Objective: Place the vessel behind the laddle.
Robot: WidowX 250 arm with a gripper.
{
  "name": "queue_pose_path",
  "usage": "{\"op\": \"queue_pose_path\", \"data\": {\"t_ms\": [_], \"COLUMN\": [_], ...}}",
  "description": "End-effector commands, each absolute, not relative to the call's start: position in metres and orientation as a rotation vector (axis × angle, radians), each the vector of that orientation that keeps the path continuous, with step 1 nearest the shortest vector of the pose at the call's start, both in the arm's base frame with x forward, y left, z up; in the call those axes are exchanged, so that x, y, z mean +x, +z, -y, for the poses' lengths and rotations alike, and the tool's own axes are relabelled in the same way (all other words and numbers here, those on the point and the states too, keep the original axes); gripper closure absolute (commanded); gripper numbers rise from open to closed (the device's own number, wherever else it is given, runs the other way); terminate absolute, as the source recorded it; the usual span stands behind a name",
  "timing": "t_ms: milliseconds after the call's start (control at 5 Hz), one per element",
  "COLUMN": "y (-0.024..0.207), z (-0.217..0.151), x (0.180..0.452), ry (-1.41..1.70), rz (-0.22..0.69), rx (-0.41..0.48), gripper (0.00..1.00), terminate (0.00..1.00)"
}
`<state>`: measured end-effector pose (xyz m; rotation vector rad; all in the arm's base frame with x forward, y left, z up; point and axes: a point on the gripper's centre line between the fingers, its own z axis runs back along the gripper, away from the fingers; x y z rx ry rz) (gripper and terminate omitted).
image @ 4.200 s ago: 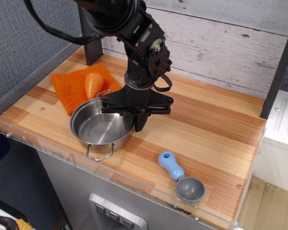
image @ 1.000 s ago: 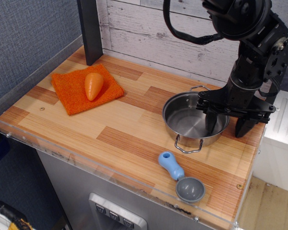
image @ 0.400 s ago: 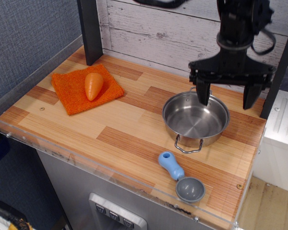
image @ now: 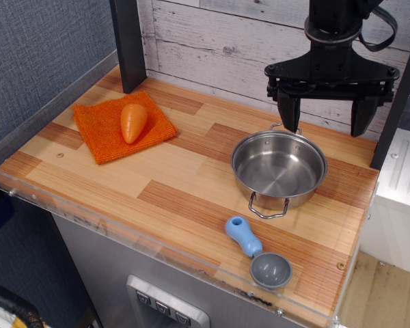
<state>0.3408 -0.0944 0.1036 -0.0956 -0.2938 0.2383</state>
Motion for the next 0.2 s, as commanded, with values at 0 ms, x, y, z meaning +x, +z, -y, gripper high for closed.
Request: {"op": "queue_pose_path", "data": {"t_ms": [0], "y": [0.1199], "z": [0.0921], "x": [0.3364], "ry": [0.244], "rz": [0.335], "rx": [-0.112], "gripper": [0.0], "terminate": [1.0]}}
